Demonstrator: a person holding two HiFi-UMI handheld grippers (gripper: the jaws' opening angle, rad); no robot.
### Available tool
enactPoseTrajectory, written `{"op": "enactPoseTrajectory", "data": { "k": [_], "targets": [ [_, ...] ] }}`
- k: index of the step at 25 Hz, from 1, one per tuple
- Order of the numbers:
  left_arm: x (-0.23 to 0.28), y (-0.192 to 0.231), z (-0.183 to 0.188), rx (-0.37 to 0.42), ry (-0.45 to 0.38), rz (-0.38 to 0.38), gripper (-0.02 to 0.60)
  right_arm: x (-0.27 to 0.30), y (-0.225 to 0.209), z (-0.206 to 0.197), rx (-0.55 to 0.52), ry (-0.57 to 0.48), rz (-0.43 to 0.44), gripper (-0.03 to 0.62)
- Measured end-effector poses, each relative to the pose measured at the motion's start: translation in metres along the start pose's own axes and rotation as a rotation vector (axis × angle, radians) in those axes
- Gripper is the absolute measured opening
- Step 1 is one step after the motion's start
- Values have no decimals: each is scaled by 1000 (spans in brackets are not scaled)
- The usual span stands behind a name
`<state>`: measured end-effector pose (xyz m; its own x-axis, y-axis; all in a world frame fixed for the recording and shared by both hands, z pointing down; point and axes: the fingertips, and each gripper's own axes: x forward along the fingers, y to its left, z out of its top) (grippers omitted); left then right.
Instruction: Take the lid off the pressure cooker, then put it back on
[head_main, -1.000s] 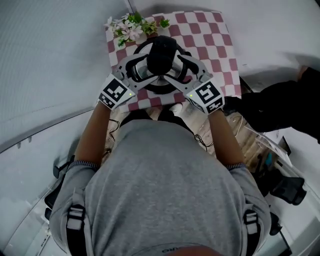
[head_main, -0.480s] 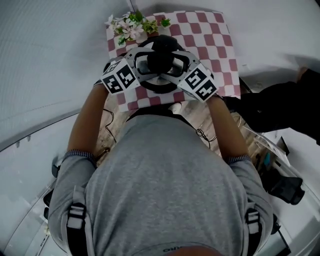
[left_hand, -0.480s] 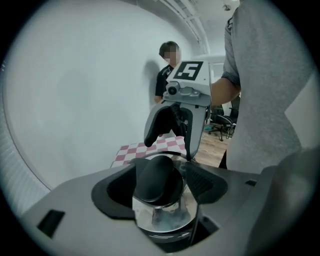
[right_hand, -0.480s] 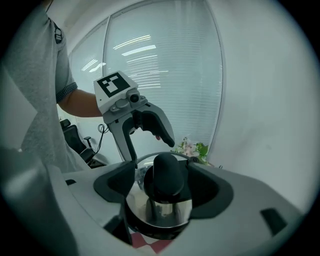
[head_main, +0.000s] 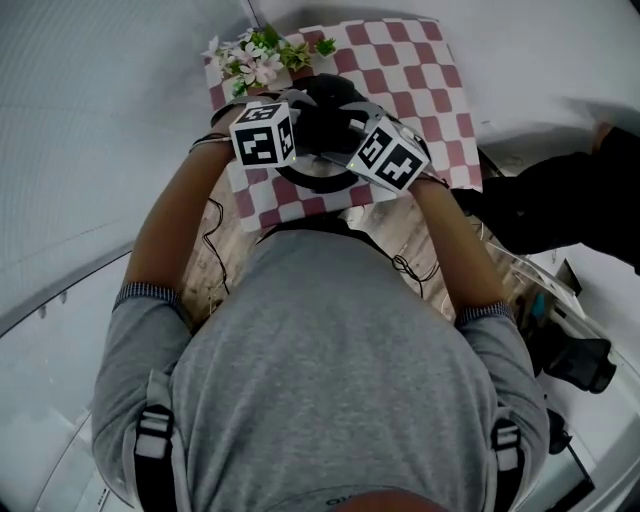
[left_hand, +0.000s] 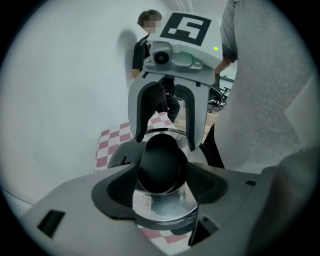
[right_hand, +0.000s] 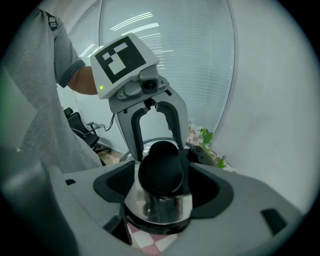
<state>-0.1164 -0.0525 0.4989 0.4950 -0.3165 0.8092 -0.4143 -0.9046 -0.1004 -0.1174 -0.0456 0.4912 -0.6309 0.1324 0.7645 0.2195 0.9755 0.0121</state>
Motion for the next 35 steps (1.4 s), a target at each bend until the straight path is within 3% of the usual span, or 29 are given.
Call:
{"op": "enactPoseTrajectory", "data": {
  "k": [9, 17, 35],
  "targets": [
    [12, -2, -13, 48, 120, -100, 328, 21, 2, -12, -8, 144, 76, 341],
    [19, -4, -12, 105, 185, -149, 325, 29, -3, -19, -5, 240, 89, 299],
    [12, -1, -8, 140, 164, -168, 299, 25, -4, -11, 1, 240, 89, 291]
  ]
}}
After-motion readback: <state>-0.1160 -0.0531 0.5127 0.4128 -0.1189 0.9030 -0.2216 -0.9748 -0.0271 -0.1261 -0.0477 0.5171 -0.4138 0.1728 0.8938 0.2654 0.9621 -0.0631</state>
